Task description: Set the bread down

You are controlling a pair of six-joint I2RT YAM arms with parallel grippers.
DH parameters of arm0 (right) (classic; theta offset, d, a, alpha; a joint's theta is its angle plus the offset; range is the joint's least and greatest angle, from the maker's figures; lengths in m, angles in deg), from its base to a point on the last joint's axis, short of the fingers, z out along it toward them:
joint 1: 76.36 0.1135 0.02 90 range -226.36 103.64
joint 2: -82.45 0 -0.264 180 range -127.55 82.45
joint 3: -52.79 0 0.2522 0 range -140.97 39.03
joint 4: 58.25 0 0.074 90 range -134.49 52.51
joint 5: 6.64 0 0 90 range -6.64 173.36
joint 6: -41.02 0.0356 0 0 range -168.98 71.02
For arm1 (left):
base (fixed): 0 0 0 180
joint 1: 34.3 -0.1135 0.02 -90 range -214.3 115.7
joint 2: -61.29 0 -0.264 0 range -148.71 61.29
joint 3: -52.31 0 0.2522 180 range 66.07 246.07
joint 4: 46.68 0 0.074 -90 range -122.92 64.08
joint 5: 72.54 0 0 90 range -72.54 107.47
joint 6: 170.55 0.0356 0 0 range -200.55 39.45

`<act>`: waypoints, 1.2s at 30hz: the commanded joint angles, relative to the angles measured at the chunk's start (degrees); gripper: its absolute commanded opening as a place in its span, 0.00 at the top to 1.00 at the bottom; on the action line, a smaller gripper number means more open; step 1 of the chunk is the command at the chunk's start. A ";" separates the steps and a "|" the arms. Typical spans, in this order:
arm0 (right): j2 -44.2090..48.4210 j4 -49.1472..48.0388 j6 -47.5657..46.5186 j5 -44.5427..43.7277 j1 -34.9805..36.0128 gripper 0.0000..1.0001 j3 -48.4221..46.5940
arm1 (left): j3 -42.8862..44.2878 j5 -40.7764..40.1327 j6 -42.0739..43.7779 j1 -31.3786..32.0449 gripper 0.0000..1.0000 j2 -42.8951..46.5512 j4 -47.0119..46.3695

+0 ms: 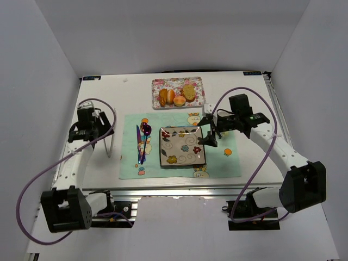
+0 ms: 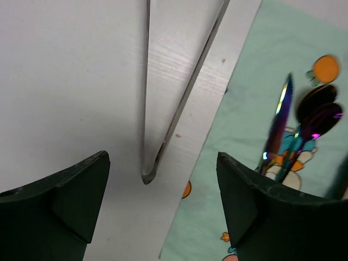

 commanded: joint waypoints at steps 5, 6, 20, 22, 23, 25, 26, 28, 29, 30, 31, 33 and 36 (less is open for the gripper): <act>-0.46 -5.92 6.74 -3.68 1.53 0.11 -0.77 | 5.89 0.58 12.69 -0.11 0.09 -13.41 4.35; -0.46 -6.54 7.00 -3.68 1.53 0.11 -0.51 | 6.07 1.72 13.93 -0.11 0.09 -14.81 2.95; 1.74 -8.21 7.53 -5.70 1.35 0.11 0.90 | 7.30 10.87 20.53 -2.21 0.28 -32.40 -7.69; 2.09 -8.39 7.44 -6.22 1.35 0.11 0.73 | 6.25 12.27 19.83 -3.79 0.34 -32.93 -8.22; 2.18 -8.21 7.35 -6.23 1.35 0.11 0.64 | 5.81 13.06 19.74 -4.32 0.40 -32.93 -8.74; 2.36 -8.30 7.18 -6.66 1.26 0.11 0.55 | 4.58 14.91 19.30 -5.46 0.50 -32.76 -9.01; 2.36 -8.39 7.18 -6.66 1.09 0.11 0.46 | 4.23 16.05 19.21 -5.64 0.63 -32.67 -9.36; 2.44 -8.39 7.18 -6.75 0.91 0.11 0.29 | 3.70 17.11 18.25 -6.08 0.74 -31.62 -9.97; 2.44 -8.30 7.26 -6.84 0.65 0.11 0.11 | 3.96 19.20 17.46 -5.99 0.84 -30.14 -10.59; 2.44 -8.30 7.35 -6.84 0.65 0.11 0.11 | 3.96 19.22 15.45 -6.08 0.84 -29.25 -10.59; 2.53 -8.39 7.44 -7.01 0.30 0.11 0.02 | 4.92 20.09 14.13 -5.99 0.85 -28.11 -11.29; 2.88 -8.56 8.31 -7.19 -0.32 0.11 -0.15 | 6.15 24.31 8.97 -5.56 0.86 -24.26 -12.61; 3.58 -9.70 10.07 -6.58 -2.42 0.11 0.20 | 10.10 26.25 1.50 -0.06 0.80 -19.51 -15.51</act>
